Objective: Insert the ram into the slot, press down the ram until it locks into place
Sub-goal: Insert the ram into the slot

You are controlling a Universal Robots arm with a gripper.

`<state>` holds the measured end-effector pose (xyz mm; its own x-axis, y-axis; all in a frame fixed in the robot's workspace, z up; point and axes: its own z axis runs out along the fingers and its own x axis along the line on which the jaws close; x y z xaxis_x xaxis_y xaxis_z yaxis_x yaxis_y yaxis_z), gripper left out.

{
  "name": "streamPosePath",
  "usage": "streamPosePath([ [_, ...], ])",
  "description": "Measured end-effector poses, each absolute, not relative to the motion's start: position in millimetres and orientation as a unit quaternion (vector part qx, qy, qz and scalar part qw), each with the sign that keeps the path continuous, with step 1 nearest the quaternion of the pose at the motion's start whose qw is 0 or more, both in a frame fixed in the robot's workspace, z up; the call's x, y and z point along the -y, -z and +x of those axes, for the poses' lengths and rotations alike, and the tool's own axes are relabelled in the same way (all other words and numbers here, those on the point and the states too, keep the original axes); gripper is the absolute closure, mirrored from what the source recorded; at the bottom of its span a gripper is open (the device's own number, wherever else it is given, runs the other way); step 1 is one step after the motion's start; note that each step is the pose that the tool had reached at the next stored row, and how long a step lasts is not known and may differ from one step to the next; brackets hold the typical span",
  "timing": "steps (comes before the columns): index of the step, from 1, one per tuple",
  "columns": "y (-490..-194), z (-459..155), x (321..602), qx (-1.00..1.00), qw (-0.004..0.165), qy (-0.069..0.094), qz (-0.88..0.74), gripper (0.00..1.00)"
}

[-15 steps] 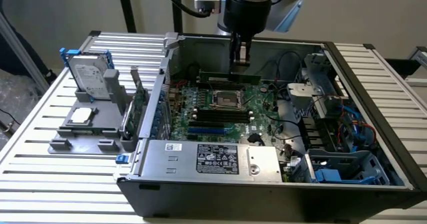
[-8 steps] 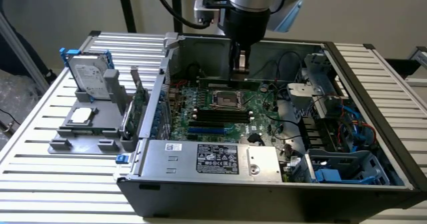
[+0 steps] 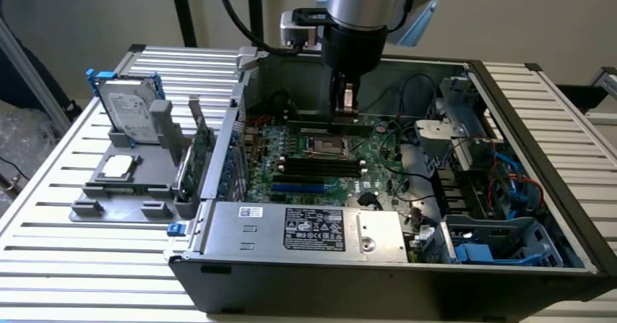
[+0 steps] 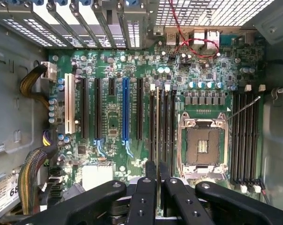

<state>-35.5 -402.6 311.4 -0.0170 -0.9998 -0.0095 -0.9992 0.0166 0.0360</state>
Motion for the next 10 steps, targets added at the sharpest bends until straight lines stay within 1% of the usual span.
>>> streamPosePath([
  [10, -293, -38, 403, 0.711, 0.009, 0.016, 0.703, 0.86],
])
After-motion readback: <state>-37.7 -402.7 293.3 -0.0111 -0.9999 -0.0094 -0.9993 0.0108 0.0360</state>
